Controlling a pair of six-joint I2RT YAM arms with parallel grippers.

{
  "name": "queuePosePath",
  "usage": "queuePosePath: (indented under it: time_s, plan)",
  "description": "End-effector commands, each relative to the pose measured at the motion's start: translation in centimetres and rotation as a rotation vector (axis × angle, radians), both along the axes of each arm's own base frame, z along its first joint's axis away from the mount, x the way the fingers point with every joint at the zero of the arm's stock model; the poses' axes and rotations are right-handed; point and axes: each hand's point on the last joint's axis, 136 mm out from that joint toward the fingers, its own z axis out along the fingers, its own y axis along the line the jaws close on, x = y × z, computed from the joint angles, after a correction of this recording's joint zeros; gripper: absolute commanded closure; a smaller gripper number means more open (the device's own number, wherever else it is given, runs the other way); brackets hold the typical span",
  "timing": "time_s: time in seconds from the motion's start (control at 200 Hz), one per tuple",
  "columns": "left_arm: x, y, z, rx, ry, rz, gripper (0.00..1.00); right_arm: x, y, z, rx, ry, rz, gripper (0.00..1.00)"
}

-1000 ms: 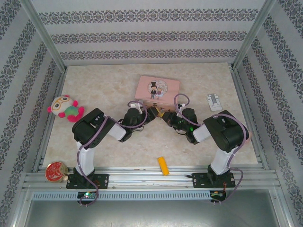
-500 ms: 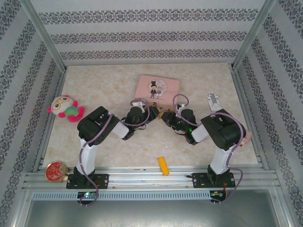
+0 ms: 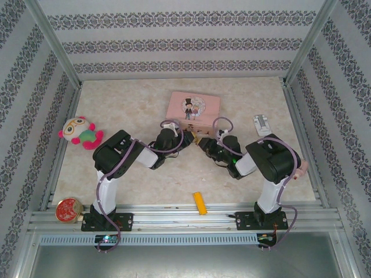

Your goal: Unlock the padlock with the key

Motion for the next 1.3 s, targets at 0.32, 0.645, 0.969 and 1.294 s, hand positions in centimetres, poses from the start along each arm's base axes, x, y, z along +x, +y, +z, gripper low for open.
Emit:
queuePosePath:
  time_s: [0.32, 0.645, 0.969, 1.294]
  plan:
    - [-4.3, -2.0, 4.5, 0.296, -0.022, -0.017, 1.00, -3.7, -4.0, -0.9, -0.182, -0.041, -0.034, 0.70]
    - [-6.2, -6.5, 5.3, 0.208, 0.026, -0.135, 1.00, -4.0, -6.7, 0.3, -0.423, -0.037, -0.041, 0.70]
    - [-6.8, -7.9, 5.4, 0.162, 0.045, -0.177, 1.00, -0.9, -9.2, 2.5, -0.538, -0.066, -0.037, 0.70]
    - [-7.5, -8.0, 4.7, 0.146, 0.079, -0.192, 1.00, 4.9, -6.9, 3.2, -0.537, -0.109, 0.050, 0.72]
